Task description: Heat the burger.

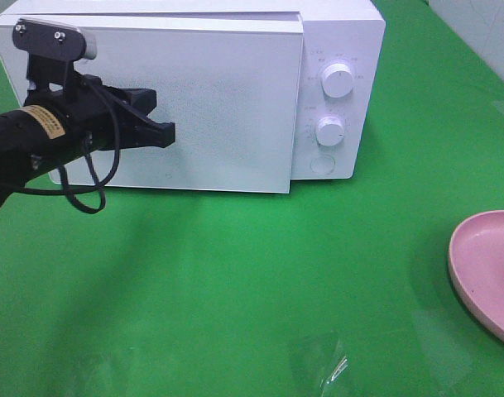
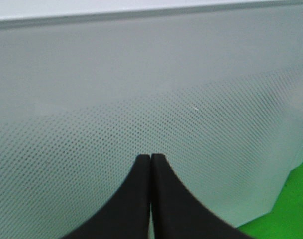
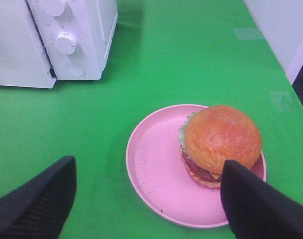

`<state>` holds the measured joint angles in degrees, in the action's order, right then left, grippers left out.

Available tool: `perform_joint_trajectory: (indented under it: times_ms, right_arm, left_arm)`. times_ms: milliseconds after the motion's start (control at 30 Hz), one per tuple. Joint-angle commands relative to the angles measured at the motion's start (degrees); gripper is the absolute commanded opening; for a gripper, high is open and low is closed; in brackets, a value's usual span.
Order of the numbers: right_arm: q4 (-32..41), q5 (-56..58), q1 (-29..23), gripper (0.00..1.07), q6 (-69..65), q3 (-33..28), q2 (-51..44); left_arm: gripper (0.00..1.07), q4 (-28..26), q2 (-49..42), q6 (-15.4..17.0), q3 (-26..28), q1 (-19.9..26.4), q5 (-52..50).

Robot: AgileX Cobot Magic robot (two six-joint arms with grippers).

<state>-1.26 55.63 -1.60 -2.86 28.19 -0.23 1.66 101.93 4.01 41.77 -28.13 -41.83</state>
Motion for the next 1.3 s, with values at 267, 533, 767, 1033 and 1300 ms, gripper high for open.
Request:
perform_joint_trajectory:
  times_ms: [267,533,767,1033,1300]
  right_arm:
    - [0.2,-0.6,0.3,0.75,0.6,-0.1,-1.5]
    - [0.2,-0.6,0.3,0.75,0.6,-0.1,-1.5]
    - [0.2,-0.6,0.3,0.75,0.6,-0.1,-1.5]
    - [0.2,-0.6,0.3,0.75,0.6,-0.1,-1.5]
    - [0.2,-0.6,0.3,0.75,0.6,-0.1,-1.5]
  left_arm:
    - [0.0,-5.8,4.3,-3.0,8.9,-3.0,2.9]
    - [0.0,-5.8,7.3,-3.0,15.6,-3.3,5.6]
    - [0.0,-6.5,9.1,-4.4,19.3,-3.3,7.5]
    - [0.0,-11.5,9.2,-8.1,20.1,-3.5,9.9]
    - [0.0,-11.2,4.4,-7.8,16.2,-6.1,17.3]
